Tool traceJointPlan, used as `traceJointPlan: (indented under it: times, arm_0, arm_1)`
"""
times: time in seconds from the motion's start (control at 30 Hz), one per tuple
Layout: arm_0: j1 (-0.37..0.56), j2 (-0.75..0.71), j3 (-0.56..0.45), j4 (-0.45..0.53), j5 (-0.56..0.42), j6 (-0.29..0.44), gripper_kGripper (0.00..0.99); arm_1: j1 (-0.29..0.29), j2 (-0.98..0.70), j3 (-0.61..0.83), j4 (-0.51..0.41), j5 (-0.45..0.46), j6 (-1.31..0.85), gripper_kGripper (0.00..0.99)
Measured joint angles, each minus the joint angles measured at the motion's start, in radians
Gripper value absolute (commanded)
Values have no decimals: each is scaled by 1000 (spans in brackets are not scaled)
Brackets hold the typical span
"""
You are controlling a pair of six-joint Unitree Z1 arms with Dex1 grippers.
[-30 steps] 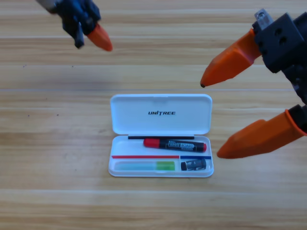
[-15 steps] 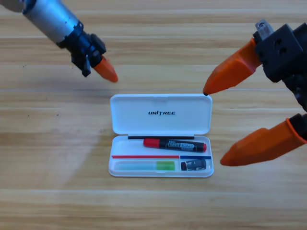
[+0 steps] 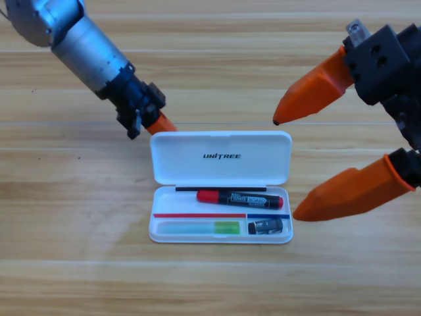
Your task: Clean up eraser and pencils
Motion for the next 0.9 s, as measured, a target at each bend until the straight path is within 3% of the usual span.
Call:
traceJointPlan:
  times: [0.53, 0.9]
  arm_0:
    - [-49, -6, 47, 0, -13, 9, 0]
    - [-84, -85, 111, -1, -14, 9, 0]
  arm_1:
    - [0, 6, 0, 0, 0, 0, 917]
    - [0, 6, 0, 0, 0, 0, 917]
